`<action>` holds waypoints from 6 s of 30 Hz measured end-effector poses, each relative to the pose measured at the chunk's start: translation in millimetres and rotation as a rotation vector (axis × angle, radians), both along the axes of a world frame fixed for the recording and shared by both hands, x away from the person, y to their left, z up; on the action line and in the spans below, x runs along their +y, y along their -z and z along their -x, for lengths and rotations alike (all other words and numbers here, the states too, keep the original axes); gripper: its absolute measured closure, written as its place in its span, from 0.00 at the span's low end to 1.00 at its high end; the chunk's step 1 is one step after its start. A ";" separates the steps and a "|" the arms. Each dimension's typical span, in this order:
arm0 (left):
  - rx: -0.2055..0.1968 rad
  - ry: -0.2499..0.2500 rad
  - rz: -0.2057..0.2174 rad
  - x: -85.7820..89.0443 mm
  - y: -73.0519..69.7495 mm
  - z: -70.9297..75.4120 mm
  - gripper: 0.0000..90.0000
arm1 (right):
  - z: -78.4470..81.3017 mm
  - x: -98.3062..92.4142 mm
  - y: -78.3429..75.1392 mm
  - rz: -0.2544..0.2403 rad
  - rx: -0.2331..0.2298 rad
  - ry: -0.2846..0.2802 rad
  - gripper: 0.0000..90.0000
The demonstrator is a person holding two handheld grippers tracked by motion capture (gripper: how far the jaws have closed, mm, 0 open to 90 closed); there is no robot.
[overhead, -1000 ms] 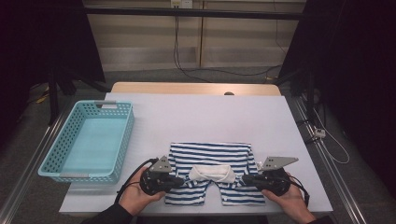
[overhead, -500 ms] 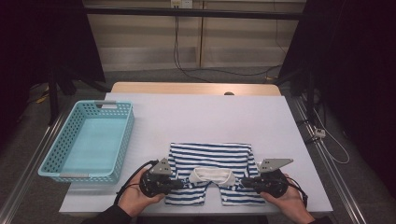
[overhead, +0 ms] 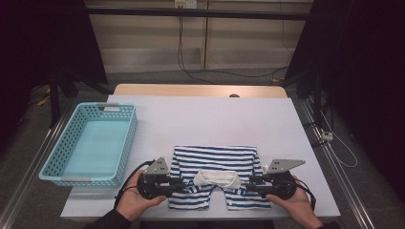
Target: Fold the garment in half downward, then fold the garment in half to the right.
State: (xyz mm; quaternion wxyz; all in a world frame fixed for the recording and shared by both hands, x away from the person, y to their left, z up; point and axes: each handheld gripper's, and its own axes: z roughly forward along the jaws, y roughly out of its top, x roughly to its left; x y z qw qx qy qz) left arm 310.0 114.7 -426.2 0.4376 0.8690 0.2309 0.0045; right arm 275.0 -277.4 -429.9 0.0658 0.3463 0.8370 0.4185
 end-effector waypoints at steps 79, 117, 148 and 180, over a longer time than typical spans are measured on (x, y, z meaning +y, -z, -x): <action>0.003 0.173 -0.019 -62.5 7.0 14.7 0.87 | 3.8 46.2 -6.9 0.022 -0.015 -0.211 0.94; 0.032 0.213 -0.054 -48.3 8.6 23.7 0.72 | 30.9 53.0 1.8 0.023 -0.005 -0.254 0.71; -0.103 -0.117 0.065 -21.3 -10.3 -33.0 0.11 | 9.0 77.3 -6.9 -0.111 -0.056 -0.148 0.57; -0.071 -0.256 0.039 -9.0 3.2 -81.3 0.18 | -10.8 169.4 -1.5 -0.041 -0.016 -0.319 0.65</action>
